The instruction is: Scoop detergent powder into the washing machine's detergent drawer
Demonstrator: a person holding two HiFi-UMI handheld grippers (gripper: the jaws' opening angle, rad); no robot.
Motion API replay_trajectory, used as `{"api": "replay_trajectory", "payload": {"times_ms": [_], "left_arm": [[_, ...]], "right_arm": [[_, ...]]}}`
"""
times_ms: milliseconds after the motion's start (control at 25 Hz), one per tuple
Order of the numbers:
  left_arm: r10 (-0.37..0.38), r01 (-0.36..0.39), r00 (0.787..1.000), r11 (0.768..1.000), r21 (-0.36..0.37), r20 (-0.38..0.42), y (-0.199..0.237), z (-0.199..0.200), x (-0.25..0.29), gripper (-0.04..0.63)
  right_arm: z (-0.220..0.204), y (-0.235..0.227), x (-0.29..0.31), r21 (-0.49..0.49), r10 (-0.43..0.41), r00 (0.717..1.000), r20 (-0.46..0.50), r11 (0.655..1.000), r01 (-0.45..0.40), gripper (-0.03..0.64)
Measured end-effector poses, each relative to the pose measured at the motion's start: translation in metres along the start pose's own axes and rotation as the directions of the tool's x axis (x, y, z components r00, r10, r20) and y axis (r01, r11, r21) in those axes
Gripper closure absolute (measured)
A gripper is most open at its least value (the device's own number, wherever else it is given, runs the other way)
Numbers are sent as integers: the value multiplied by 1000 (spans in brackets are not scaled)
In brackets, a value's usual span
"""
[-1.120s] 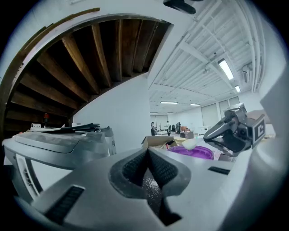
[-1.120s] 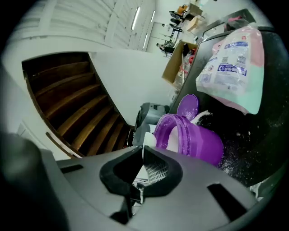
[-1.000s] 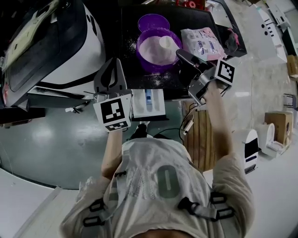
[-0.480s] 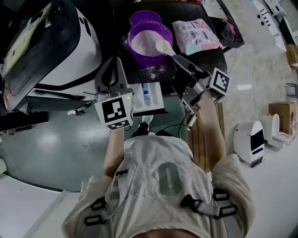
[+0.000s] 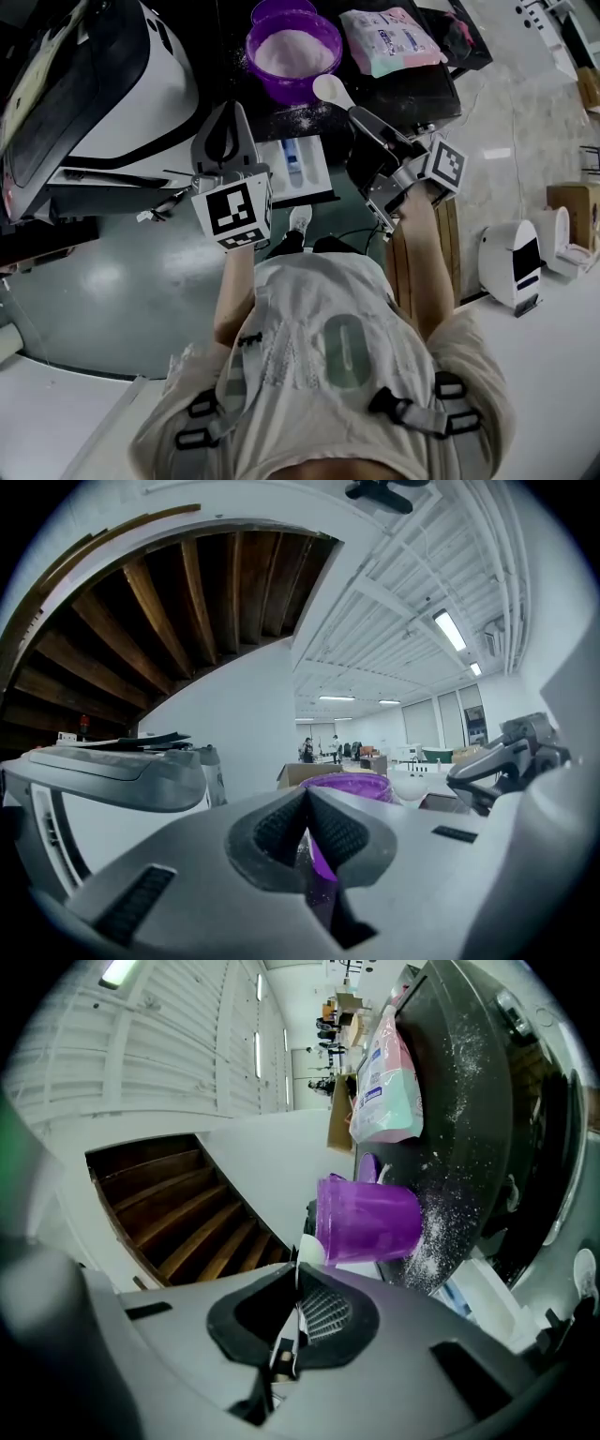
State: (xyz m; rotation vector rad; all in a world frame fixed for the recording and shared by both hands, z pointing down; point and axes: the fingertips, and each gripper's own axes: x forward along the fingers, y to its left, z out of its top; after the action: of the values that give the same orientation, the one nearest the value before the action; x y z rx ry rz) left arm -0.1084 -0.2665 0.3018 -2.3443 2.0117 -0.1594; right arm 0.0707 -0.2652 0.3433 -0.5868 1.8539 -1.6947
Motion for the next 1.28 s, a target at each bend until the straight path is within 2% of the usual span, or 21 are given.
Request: {"api": "replay_trajectory", "payload": {"times_ms": [240,560,840,1080,1280], "left_arm": [[-4,4,1000,1000,-15,5,3,-13,-9,575],[-14,14,999,1000,6,48,6,-22,-19,575],[-26,27,999,1000,-14,34,10,-31,-24,575],[-8,9,1000,1000,-16,22,21,-40,-28,575],[12,-12,1000,1000,-13,14,34,-47,-29,575]], "right_arm": [[-21,-5,-9,7,23,1000,1,1000,-23,606],[-50,-26,-17,39,45,999,1,998,-45,606],[-71,-33,-14,65,51,998,-20,997,-50,606],[-89,-49,-4,55,16,996,-84,998,-11,606],[-100,-73,7,23,-50,988,-147,998,54,606]]}}
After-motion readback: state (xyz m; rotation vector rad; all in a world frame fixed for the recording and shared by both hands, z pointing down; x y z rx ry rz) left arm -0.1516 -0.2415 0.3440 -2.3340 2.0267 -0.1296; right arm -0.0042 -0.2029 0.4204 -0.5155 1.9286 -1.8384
